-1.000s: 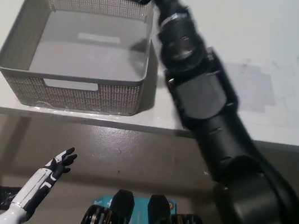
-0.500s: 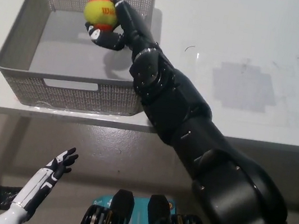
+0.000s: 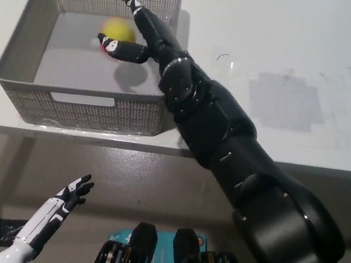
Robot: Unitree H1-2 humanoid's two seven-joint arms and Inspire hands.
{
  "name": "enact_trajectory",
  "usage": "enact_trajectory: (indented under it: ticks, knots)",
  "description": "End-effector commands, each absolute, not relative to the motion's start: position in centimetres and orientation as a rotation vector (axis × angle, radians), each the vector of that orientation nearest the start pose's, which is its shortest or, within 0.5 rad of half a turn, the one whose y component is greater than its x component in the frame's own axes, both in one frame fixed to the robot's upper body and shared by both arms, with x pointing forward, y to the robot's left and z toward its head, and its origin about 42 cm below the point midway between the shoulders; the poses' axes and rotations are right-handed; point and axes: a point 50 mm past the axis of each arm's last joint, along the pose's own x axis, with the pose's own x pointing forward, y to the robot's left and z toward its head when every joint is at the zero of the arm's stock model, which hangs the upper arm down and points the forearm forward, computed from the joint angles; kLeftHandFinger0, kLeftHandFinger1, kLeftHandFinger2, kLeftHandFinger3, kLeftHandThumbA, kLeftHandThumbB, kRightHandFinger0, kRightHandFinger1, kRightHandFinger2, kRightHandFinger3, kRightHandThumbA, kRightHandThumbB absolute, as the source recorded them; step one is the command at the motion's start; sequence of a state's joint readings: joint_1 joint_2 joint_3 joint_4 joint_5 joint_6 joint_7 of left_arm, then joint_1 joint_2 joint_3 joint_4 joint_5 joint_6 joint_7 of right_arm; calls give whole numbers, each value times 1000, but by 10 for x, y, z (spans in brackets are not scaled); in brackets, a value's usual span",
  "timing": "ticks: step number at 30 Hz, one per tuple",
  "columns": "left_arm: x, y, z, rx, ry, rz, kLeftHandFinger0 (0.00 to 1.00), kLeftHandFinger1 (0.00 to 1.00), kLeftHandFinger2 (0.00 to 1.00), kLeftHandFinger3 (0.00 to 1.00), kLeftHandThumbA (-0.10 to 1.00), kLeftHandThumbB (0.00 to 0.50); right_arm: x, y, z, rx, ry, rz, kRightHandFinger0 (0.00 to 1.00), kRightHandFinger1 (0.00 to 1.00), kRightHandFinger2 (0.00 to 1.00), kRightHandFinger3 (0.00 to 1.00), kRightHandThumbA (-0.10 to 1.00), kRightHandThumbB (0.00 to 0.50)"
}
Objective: Use the right hand to pick up a tennis ball and put it into a container on the left side
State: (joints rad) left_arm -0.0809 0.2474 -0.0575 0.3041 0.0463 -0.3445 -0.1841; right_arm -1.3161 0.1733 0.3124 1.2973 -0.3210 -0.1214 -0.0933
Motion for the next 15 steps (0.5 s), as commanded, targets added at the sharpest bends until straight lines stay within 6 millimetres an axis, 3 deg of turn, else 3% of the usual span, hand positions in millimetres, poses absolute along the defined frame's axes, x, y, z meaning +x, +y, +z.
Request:
enact_trajectory:
  ticks: [1,8,11,15]
  knots:
    - [307,281,75,310,-133,-283,1000,1000,1000,1000,1000,345,541,42,365,-701,-440,480,1000,1000,1000,1000,1000,478]
    - [308,283,76,312,-130,-290,1000,1000,1000,1000,1000,339,544,13,399,-610,-568,437,1000,1000,1000,1000,1000,447]
    - [308,282,74,306,-128,-293,1000,1000,1000,1000,1000,351,538,-1,415,-577,-626,412,1000,1000,1000,1000,1000,419]
    - [307,281,74,306,-126,-301,1000,1000,1000,1000,1000,335,523,-30,435,-477,-722,391,1000,1000,1000,1000,1000,428]
